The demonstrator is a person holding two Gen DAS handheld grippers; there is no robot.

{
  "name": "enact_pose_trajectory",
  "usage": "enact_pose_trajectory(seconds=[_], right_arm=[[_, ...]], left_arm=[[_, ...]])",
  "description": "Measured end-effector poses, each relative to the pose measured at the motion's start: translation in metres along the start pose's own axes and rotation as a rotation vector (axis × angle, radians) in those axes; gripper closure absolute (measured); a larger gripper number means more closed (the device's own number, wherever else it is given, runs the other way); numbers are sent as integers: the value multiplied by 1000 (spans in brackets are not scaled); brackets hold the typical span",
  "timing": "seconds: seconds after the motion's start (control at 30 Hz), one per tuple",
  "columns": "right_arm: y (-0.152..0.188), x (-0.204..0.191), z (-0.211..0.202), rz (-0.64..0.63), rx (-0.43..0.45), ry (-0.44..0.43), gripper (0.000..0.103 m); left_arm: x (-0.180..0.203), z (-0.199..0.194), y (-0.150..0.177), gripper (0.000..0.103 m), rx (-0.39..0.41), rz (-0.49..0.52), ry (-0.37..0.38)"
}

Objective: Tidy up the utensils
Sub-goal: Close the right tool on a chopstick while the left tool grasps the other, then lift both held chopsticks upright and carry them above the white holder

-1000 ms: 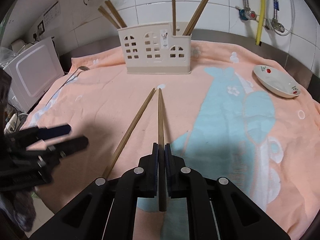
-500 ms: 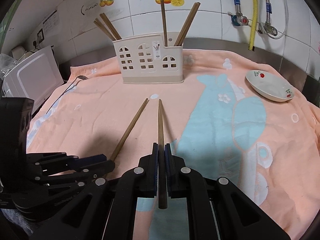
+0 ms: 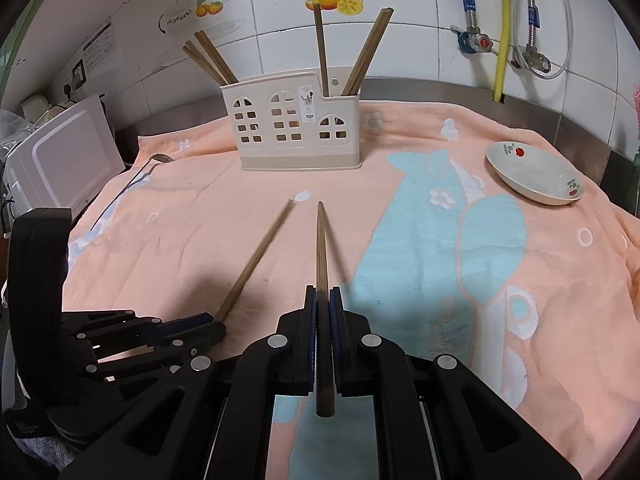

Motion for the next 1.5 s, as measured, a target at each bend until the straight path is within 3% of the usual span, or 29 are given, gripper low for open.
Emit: enact_pose_trajectory(seconds=[0.2, 0.4, 0.8, 1.13, 1.5], right_arm=[[-8, 2, -7, -5, 17, 2, 97], [-21, 4, -17, -8, 43, 2, 97], [-64, -5, -32, -60, 96, -22, 97], [-113, -4, -32, -93, 77, -55, 97], [-171, 7, -38, -110, 71, -53, 97]], left_arm=[[-6, -15, -7, 98, 22, 9, 2], [-16, -41, -24, 98, 97, -12, 34], [-14, -83, -64, 98, 224, 61, 88], [-11, -87, -103, 98, 187, 119, 92], [-22, -104, -149, 98, 215, 141, 57]])
Point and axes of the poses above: each gripper's, at about its wrist camera, not at the fingertips, and z roughly the way its jaws point, x to its right, y to its underside, the point moved 6 cm from there along z, roughly the way its jaws point, and after that the axes turned 5 degrees about -x, right-handed, at the moved point
